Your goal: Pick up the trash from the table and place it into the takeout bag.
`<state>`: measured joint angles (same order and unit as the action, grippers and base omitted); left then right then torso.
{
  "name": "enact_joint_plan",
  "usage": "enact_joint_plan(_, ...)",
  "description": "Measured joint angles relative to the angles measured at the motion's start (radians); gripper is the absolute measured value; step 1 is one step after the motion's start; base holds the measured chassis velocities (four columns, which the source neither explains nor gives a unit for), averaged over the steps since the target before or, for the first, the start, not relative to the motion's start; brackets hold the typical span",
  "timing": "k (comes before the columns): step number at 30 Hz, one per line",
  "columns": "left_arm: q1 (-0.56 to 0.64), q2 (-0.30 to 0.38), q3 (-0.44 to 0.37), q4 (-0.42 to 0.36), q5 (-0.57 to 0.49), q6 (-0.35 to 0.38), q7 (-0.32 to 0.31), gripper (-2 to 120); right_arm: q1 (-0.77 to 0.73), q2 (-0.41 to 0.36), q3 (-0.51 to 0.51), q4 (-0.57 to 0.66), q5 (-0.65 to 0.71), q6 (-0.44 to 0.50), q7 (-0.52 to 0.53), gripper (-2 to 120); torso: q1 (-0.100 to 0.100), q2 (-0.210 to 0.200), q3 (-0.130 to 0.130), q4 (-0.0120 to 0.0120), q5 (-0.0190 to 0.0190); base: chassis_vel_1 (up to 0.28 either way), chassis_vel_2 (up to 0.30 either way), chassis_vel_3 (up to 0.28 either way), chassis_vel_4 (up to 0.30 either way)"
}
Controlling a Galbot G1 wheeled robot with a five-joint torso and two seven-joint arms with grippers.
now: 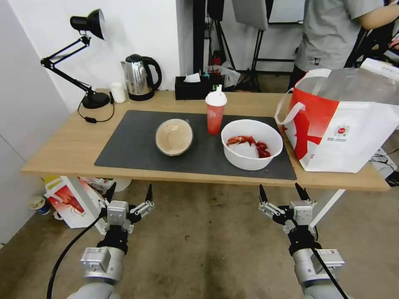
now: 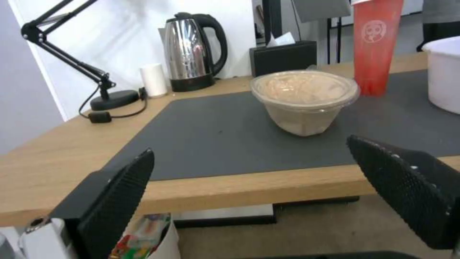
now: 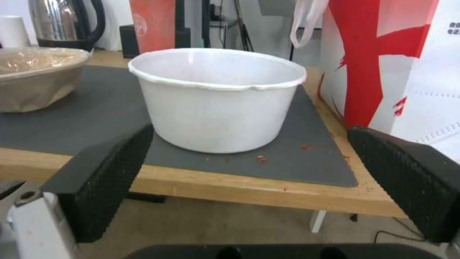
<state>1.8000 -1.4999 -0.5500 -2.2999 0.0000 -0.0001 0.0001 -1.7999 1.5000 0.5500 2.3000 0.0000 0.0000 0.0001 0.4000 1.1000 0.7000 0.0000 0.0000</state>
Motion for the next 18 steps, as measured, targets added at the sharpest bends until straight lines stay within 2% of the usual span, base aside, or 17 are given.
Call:
enact_joint_plan(9,-0.005,-0.001,-0.005,0.004,-0.002,-0.008,0.005,100,0.002,0.0,-0.002,-0.002,-0.002,0.003,0.002,100,0.0,0.0,0.0,0.0,0.0,0.0,0.0,0.0,0.0)
enact_joint_plan(12,-0.027,-0.005,-0.028,0.022,-0.013,-0.046,0.025,100,0.009,0.0,-0.009,-0.009,-0.009,0.02,0.011,100,0.0,0.0,0.0,-0.0002,-0.0001,0.0,0.0,0.0,0.0)
enact_joint_plan(13,-0.053,-0.011,-0.056,0.042,-0.026,-0.092,0.051,100,0.027,-0.001,-0.028,-0.023,-0.025,0.058,0.03,100,0.0,0.0,0.0,-0.0001,-0.0001,0.0,0.0,0.0,0.0)
enact_joint_plan(14,-0.053,-0.011,-0.056,0.042,-0.026,-0.092,0.051,100,0.027,-0.001,-0.028,-0.023,-0.025,0.058,0.03,100,0.0,0.0,0.0,-0.0001,-0.0001,0.0,0.0,0.0,0.0)
enact_joint_plan(16,-0.102,-0.024,-0.108,0.082,-0.051,-0.18,0.101,100,0.068,-0.002,-0.07,-0.057,-0.064,0.146,0.074,100,0.0,0.0,0.0,0.0001,-0.0002,0.0,0.0,0.0,0.0)
enact_joint_plan(18,-0.113,-0.026,-0.12,0.09,-0.056,-0.199,0.111,100,0.078,-0.003,-0.081,-0.066,-0.075,0.17,0.086,100,0.0,0.0,0.0,0.0001,-0.0001,0.0,0.0,0.0,0.0)
